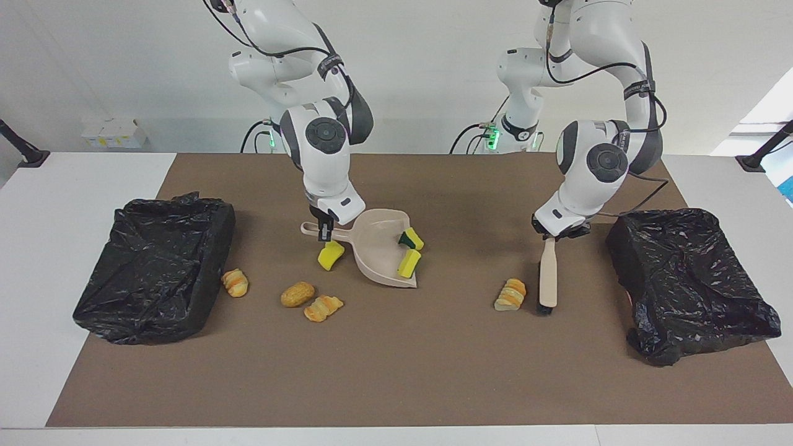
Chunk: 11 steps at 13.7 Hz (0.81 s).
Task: Sweep and dump trash in bin
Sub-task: 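Sweep the sponge and bread pieces into the dustpan with the left gripper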
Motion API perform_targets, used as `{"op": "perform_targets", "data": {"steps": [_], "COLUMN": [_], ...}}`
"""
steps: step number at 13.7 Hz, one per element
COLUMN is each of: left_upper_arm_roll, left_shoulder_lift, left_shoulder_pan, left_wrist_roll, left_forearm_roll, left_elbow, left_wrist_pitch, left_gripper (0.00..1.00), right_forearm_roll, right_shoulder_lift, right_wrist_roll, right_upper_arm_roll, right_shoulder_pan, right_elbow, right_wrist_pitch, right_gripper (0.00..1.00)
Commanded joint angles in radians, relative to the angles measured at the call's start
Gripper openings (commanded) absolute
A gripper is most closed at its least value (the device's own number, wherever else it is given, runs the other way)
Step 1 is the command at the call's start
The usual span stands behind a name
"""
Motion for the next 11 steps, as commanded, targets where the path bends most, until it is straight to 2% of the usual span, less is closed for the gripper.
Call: {"op": "perform_targets", "data": {"steps": [1, 7, 11], "left_upper_arm_roll": [0.008, 0.008, 0.007], "left_shoulder_lift": [-0.011, -0.046, -0.070], "left_shoulder_pan": [-0.077, -0.318, -0.462], "left_wrist_roll": [0.010, -0.027, -0.152], "left_forearm_roll": [-0.071, -0.249, -0.263], "left_elbow": [-0.008, -0.042, -0.039], "left_wrist_pitch": [-0.006, 0.023, 0.018], "left_gripper": [0.00, 0.00, 0.00], "right_forearm_roll": [-0.013, -0.014, -0.013], "right_shoulder_lift": [-0.020, -0.020, -0.020], "right_wrist_roll": [0.013, 0.013, 0.013], "right_upper_arm_roll": [0.002, 0.002, 0.002], "right_shoulder_pan": [0.000, 0.000, -0.006], "right_elbow": [-0.029, -0.029, -0.032], "right_wrist_pitch": [0.022, 0.022, 0.030], "right_gripper": [0.00, 0.00, 0.00]}}
